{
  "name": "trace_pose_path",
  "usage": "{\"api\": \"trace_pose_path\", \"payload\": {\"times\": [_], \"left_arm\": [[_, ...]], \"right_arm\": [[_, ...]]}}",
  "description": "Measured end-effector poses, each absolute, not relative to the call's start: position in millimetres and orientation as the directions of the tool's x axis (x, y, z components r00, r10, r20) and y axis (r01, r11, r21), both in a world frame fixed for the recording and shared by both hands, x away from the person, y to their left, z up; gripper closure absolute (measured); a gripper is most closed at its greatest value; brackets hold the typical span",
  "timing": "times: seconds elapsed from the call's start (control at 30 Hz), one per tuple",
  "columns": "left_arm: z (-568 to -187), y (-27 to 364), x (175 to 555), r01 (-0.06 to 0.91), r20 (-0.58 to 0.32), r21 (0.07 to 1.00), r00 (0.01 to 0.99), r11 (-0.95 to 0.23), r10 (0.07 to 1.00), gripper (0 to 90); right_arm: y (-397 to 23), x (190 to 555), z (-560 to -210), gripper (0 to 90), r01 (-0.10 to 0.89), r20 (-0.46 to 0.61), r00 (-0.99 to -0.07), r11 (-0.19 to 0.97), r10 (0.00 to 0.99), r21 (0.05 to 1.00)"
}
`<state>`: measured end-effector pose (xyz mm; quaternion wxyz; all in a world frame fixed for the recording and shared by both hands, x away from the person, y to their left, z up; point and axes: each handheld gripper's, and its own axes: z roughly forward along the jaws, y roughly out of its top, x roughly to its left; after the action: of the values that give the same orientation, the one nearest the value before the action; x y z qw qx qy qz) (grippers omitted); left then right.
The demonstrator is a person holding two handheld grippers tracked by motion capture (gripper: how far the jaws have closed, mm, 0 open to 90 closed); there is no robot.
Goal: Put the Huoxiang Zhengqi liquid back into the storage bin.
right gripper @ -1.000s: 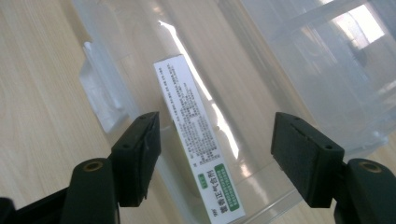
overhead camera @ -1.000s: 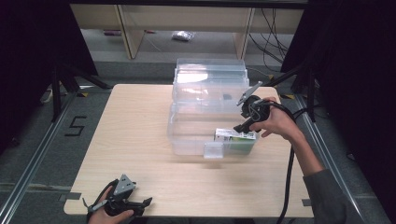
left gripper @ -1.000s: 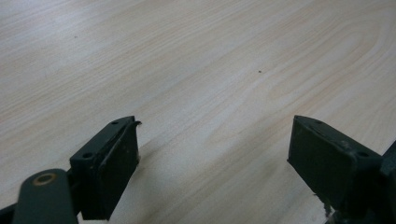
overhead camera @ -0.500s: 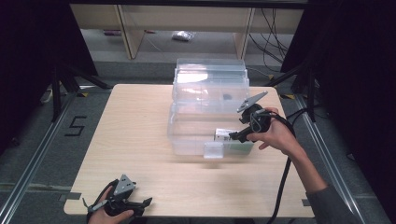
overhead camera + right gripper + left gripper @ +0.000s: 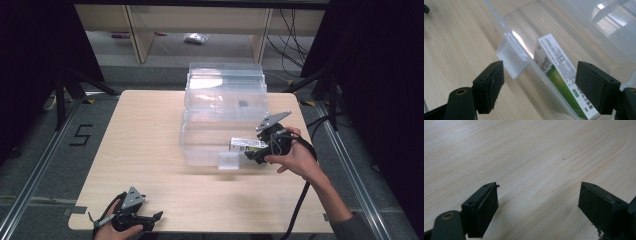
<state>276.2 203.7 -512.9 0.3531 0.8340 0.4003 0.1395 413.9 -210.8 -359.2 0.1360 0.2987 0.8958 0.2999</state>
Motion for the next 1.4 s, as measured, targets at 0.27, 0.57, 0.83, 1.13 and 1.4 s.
{"api": "trace_pose_path", "payload": {"times": [0.27,0.57,0.83,1.13,1.4], "left_arm": [[-513,204,276,0.569,-0.051,0.703,0.638,-0.427,0.768,15.6],[-513,203,276,0.571,-0.052,0.702,0.637,-0.425,0.769,15.6],[-513,204,276,0.568,-0.046,0.699,0.642,-0.434,0.765,15.6],[-512,204,276,0.568,-0.046,0.7,0.642,-0.433,0.766,15.6],[-513,204,276,0.567,-0.045,0.699,0.643,-0.436,0.765,15.6]], "right_arm": [[-215,403,-363,23.5,0.425,-0.048,-0.8,0.622,0.598,0.657],[-211,387,-376,22.1,0.428,-0.015,-0.812,0.614,0.583,0.663],[-208,376,-386,22.3,0.421,-0.009,-0.817,0.608,0.576,0.673],[-201,365,-399,22.4,0.429,0.002,-0.815,0.601,0.579,0.674],[-199,357,-411,20.7,0.434,0.013,-0.815,0.594,0.58,0.677]]}}
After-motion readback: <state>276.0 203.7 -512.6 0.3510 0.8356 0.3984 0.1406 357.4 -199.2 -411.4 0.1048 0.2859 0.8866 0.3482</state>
